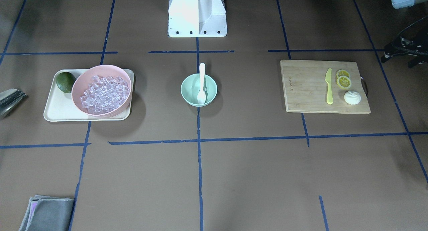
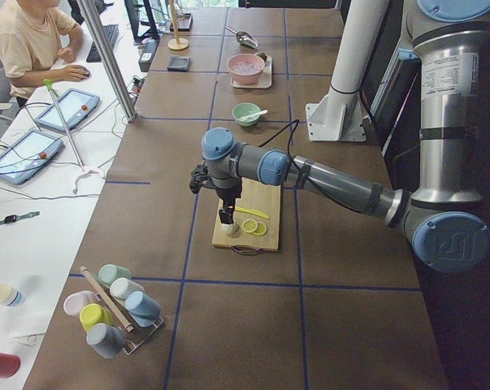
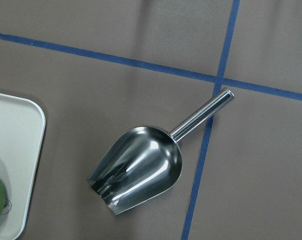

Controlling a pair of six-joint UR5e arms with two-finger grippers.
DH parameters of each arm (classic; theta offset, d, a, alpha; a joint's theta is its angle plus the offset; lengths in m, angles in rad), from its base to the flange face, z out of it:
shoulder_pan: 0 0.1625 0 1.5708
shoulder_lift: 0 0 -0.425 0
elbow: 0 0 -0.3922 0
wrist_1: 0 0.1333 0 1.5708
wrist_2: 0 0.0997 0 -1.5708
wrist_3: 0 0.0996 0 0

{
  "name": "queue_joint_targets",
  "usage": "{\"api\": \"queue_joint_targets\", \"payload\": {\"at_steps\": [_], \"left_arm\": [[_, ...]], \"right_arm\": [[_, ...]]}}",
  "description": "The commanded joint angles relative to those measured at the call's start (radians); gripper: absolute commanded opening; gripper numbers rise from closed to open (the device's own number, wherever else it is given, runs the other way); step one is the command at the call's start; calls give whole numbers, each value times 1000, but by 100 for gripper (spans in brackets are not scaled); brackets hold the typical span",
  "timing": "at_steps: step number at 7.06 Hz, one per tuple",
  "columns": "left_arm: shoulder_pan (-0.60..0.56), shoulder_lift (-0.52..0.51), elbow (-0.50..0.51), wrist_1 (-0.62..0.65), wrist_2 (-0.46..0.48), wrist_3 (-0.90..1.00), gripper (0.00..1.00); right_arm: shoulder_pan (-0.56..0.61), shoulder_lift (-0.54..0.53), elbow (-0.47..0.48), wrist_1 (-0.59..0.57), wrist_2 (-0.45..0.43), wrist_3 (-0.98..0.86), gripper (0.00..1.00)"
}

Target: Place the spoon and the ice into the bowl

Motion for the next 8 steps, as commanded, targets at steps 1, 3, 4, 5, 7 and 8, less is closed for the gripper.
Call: {"api": "queue_joint_targets", "payload": {"at_steps": [1, 3, 4, 5, 7, 8], "left_arm": [[0, 0, 1, 0, -1, -1, 100], [0, 0, 1, 0, -1, -1, 100], [0, 0, 1, 0, 0, -1, 100], [0, -3, -1, 0, 1, 0, 100], [1, -8, -16, 9, -10, 0, 100], [2, -15, -15, 9, -9, 0, 100]], "right_arm": [[-1, 1, 0, 0, 0, 0, 100], [-1, 1, 0, 0, 0, 0, 100], [-1, 1, 0, 0, 0, 0, 100], [-1, 1, 0, 0, 0, 0, 100], [-1, 1, -2, 0, -1, 0, 100], [-1, 1, 0, 0, 0, 0, 100]]}}
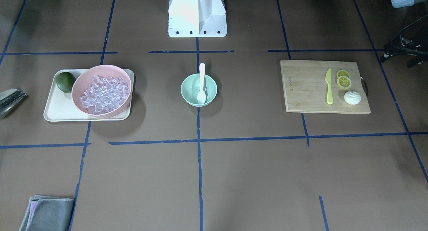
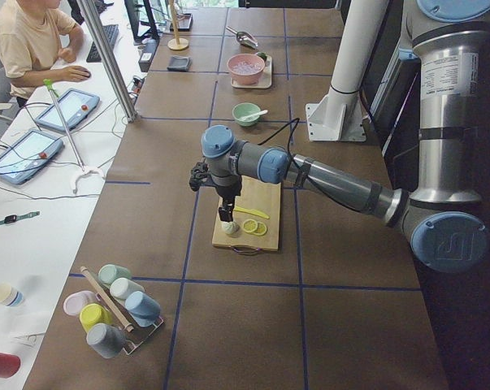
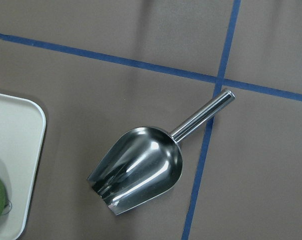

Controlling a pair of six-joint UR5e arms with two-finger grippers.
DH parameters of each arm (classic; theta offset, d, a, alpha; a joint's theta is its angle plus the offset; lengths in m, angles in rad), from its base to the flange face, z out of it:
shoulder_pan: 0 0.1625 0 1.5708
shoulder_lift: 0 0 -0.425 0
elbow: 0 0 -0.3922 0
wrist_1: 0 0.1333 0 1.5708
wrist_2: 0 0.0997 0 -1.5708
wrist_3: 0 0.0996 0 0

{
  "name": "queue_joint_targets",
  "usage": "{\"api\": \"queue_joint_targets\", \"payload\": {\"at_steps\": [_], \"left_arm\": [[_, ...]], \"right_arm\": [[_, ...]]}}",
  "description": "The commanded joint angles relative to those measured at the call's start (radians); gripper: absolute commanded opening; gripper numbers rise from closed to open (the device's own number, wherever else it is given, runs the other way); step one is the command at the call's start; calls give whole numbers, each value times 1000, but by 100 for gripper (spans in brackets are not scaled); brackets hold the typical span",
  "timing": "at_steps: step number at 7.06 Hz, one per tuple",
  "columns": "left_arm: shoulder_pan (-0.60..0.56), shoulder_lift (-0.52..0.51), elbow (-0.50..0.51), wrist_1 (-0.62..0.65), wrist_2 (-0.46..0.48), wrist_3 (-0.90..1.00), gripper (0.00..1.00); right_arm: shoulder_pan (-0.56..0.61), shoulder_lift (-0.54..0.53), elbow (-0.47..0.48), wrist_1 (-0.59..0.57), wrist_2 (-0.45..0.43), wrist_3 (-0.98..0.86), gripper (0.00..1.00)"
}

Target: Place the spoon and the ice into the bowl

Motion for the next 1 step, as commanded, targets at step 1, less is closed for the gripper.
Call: {"api": "queue_joint_targets", "payload": {"at_steps": [1], "left_arm": [[-1, -7, -8, 4, -3, 0, 100]], "right_arm": [[0, 0, 1, 0, 1, 0, 100]]}}
